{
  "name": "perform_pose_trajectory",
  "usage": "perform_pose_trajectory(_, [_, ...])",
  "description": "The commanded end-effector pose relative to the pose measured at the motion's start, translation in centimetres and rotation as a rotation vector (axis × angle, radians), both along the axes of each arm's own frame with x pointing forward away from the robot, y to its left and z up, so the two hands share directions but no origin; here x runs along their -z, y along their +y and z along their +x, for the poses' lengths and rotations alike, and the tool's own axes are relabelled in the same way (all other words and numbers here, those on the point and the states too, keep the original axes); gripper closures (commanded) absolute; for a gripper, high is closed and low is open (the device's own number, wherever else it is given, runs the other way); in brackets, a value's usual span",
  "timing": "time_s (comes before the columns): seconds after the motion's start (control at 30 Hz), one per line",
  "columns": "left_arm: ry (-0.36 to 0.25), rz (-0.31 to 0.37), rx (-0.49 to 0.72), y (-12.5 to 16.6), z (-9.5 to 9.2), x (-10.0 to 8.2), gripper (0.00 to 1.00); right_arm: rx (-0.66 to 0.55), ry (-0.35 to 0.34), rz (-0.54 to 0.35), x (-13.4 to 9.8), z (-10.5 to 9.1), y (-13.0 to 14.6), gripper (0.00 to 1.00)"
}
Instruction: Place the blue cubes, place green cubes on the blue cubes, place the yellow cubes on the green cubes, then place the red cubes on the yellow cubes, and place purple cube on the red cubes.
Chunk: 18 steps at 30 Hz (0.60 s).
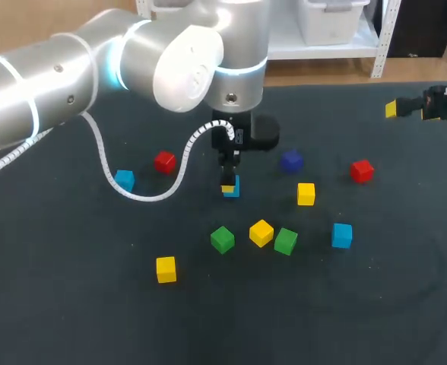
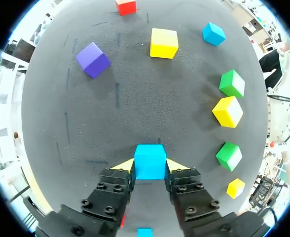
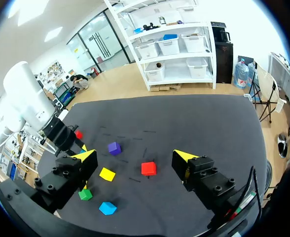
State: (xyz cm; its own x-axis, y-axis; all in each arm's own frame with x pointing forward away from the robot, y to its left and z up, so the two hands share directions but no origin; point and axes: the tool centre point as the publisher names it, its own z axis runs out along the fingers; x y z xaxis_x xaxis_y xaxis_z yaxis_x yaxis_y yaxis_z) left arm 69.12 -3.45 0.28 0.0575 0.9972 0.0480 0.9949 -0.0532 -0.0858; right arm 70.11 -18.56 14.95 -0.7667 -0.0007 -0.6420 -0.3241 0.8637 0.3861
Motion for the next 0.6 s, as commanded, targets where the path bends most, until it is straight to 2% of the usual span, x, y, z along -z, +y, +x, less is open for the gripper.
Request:
perform_pose_trajectory(0.03, [0.0, 0.004, 0.003, -0.03, 0.12, 0.05, 1.0, 0.002, 0.0, -0.002, 0.0, -0.03, 0.05, 0.0])
perform_pose_trajectory(0.6, [-0.002, 0.012, 0.008, 0.03, 0.45, 0.12, 1.0, 0.002, 0.0, -0.002, 0.0, -0.03, 0.05, 0.0])
